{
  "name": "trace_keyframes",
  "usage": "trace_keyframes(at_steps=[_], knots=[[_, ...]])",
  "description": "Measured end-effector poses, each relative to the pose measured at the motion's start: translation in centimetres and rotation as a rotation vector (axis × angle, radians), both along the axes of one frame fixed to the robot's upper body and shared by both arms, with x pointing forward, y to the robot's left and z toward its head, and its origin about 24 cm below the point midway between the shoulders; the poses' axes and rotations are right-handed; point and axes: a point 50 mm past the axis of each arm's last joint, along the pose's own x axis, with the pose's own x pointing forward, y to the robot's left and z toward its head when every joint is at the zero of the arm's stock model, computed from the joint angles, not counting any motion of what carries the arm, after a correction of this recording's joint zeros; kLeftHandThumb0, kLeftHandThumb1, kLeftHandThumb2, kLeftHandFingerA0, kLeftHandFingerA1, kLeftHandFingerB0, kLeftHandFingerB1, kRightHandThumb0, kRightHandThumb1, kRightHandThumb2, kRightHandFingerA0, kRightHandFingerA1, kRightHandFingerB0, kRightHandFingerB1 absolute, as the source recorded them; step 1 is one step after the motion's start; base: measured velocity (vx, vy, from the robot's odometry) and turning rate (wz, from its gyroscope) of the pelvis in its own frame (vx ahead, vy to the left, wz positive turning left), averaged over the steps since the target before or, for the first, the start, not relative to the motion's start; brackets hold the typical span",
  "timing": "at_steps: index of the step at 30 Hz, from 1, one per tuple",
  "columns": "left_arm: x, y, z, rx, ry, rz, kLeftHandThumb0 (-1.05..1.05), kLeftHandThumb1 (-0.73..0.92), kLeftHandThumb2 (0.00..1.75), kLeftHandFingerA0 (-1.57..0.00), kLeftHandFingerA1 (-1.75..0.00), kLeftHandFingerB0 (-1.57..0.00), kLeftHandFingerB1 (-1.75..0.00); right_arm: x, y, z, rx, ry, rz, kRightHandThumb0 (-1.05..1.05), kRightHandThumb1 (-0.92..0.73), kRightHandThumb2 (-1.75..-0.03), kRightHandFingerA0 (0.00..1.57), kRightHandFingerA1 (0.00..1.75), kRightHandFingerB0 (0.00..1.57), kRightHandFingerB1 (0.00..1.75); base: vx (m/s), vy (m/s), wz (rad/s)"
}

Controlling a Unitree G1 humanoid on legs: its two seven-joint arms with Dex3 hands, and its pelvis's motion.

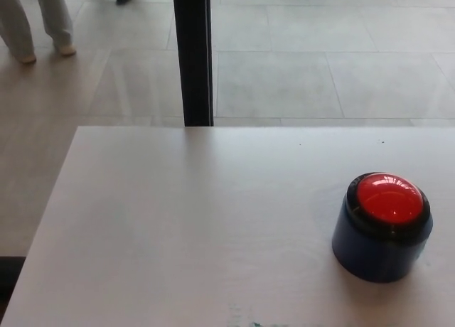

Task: The robot uses its right hand to press the red button kept in the middle of the desk

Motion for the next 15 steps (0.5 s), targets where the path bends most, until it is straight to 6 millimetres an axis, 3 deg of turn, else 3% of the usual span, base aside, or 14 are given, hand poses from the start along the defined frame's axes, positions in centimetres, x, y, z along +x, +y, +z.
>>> trace_keyframes(at_steps=[1, 4, 6, 9, 10, 13, 15], knots=[[0.1, 0.0, 0.0, 0.002, 0.002, -0.006, -0.46, 0.68, 0.61, -0.79, -0.60, -0.67, -0.53, 0.1, 0.1, -0.1, 0.009, 0.007, 0.003, -0.26, -0.49, -1.05, 0.91, 1.32, 0.91, 0.82, 0.00, 0.000, 0.00], [0.5, 0.0, 0.1, 0.004, 0.004, -0.021, -0.46, 0.68, 0.61, -0.79, -0.60, -0.67, -0.53, 0.3, 0.4, -0.4, 0.033, 0.024, -0.002, -0.26, -0.49, -1.05, 0.91, 1.32, 0.91, 0.82, 0.00, 0.000, 0.00], [0.8, 0.0, 0.2, 0.005, 0.002, -0.027, -0.44, 0.65, 0.60, -0.82, -0.62, -0.72, -0.57, 0.4, 0.5, -0.3, 0.043, 0.027, -0.008, -0.25, -0.57, -0.97, 0.91, 1.03, 0.86, 0.75, 0.00, 0.000, 0.00], [1.2, 0.0, 0.3, 0.009, 0.001, -0.039, -0.39, 0.70, 0.61, -0.85, -0.65, -0.70, -0.53, 0.5, 0.6, -0.6, 0.078, 0.029, -0.036, -0.26, -0.63, -0.93, 0.96, 1.07, 0.83, 0.76, 0.00, 0.000, 0.00], [1.3, 0.0, 0.3, 0.011, 0.002, -0.041, -0.37, 0.70, 0.62, -0.89, -0.68, -0.70, -0.54, 0.5, 0.6, -0.7, 0.087, 0.029, -0.042, -0.28, -0.53, -1.09, 1.09, 1.09, 0.83, 0.84, 0.00, 0.000, 0.00], [1.4, 0.1, 0.4, 0.016, 0.002, -0.040, -0.34, 0.73, 0.61, -0.83, -0.64, -0.69, -0.52, 0.4, 0.8, -1.0, 0.115, 0.032, -0.053, -0.25, -0.52, -1.09, 1.10, 1.14, 0.86, 0.84, 0.00, 0.000, 0.00], [1.5, 0.1, 0.4, 0.022, 0.004, -0.040, -0.33, 0.68, 0.62, -0.84, -0.66, -0.68, -0.52, 0.3, 0.9, -1.3, 0.134, 0.035, -0.056, -0.17, -0.45, -1.16, 1.03, 1.32, 0.95, 0.79, 0.00, 0.000, 0.00]])
